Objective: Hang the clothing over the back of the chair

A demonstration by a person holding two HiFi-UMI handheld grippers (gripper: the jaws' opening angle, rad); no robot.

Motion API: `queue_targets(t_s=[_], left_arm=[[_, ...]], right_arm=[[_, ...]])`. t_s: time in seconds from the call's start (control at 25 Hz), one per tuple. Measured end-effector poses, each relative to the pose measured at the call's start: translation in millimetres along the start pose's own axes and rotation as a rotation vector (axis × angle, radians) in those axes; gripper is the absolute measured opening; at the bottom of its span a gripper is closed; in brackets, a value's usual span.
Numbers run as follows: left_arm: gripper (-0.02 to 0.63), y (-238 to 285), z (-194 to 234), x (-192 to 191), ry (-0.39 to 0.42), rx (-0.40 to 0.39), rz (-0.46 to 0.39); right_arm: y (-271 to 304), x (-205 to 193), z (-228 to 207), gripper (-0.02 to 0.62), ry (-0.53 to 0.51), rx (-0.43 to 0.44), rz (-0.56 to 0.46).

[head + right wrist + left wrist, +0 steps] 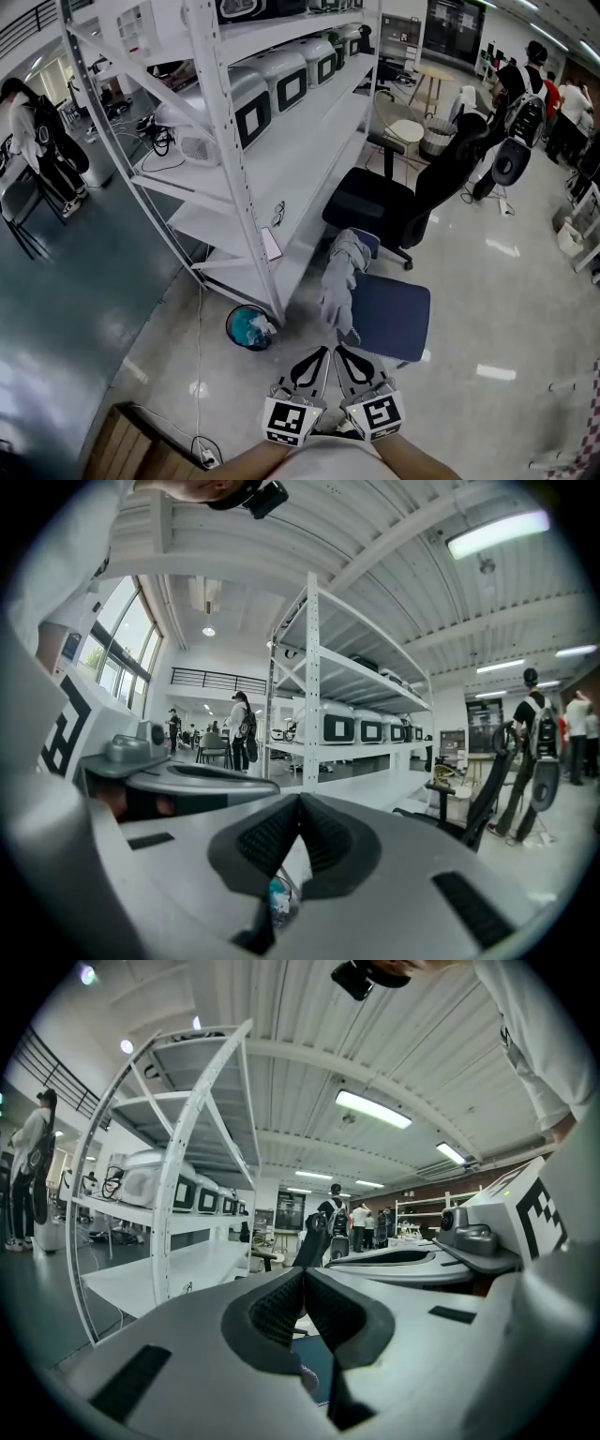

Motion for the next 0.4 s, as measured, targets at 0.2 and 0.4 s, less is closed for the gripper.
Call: queue_targets(t_s=[0.2,0.4], left_arm=[[0.009,-1.7,0.9,-0.6,-0.005,-0.003,0.003],[0.009,-5.2,2.4,-0.5,-0.011,-0.003,0.003]], right_arm=[[0.0,-0.4,2.7,0.017,-0.001,0.001,0.01],[-1.2,2.7,7.9,0.017,0.002,-0.001,0.008]])
Point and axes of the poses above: the fingertips, and each gripper's own axes: y forward along the fingers, z to its left, x out of its top, the point moved 1 cm from there along -y, backward along the fingers, and after that the axes turned 7 degrees about z, right-handed, at the moved point
